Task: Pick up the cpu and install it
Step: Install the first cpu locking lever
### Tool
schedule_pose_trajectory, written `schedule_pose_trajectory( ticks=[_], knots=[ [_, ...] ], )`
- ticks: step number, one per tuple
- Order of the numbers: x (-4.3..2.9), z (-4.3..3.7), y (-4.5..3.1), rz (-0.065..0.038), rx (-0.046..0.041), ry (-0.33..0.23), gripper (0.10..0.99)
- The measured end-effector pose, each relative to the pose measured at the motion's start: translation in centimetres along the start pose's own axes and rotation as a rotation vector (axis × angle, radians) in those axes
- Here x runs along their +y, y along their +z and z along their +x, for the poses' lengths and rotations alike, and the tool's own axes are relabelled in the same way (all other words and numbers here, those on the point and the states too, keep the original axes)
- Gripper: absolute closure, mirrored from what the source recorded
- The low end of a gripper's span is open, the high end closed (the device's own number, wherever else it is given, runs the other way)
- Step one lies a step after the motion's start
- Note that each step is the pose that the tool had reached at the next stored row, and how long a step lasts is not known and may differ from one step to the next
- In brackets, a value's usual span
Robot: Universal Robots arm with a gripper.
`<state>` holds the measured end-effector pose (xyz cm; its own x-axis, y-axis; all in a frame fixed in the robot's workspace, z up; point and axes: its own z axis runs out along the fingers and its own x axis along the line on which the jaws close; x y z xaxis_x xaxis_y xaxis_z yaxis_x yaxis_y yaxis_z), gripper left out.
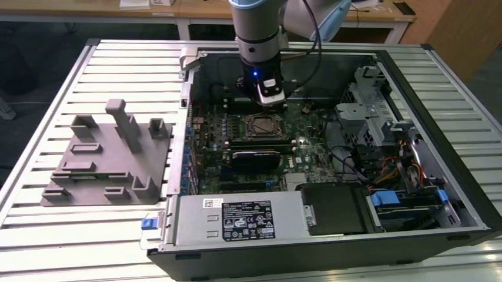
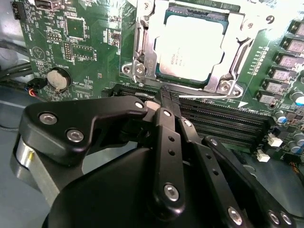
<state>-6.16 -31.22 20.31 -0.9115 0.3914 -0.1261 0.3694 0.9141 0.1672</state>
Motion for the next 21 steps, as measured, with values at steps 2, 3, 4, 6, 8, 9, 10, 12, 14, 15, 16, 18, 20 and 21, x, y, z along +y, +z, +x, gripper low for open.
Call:
schedule_pose_trajectory(
  ticks=[2, 3, 4, 6, 8, 9, 10, 12, 14, 15, 16, 18, 20, 21],
  knots=[
    [0.08, 0.04, 0.03, 0.0, 0.0001, 0.0, 0.98],
    [0.11, 0.05, 0.04, -0.001, 0.0002, 0.0, 0.98],
    [0.13, 0.06, 0.06, -0.001, 0.0002, 0.0, 0.98],
    [0.17, 0.09, 0.1, -0.001, 0.0002, 0.0, 0.98],
    [0.25, 0.13, 0.14, -0.001, 0.0003, 0.0, 0.98],
    [0.28, 0.14, 0.16, -0.001, 0.0002, 0.0, 0.98],
    [0.3, 0.16, 0.18, -0.001, 0.0002, 0.0, 0.98],
    [0.33, 0.17, 0.23, -0.001, 0.0002, 0.0, 0.98],
    [0.32, 0.19, 0.32, -0.001, -0.0001, 0.0, 0.98],
    [0.31, 0.2, 0.38, -0.001, -0.0004, 0.0, 0.98],
    [0.29, 0.22, 0.44, 0.0, -0.0005, 0.0, 0.98],
    [0.26, 0.24, 0.58, 0.002, -0.0012, 0.0, 0.98],
    [0.24, 0.26, 0.71, 0.005, -0.0026, -0.001, 0.98],
    [0.23, 0.27, 0.75, 0.007, -0.0034, -0.002, 0.98]
  ],
)
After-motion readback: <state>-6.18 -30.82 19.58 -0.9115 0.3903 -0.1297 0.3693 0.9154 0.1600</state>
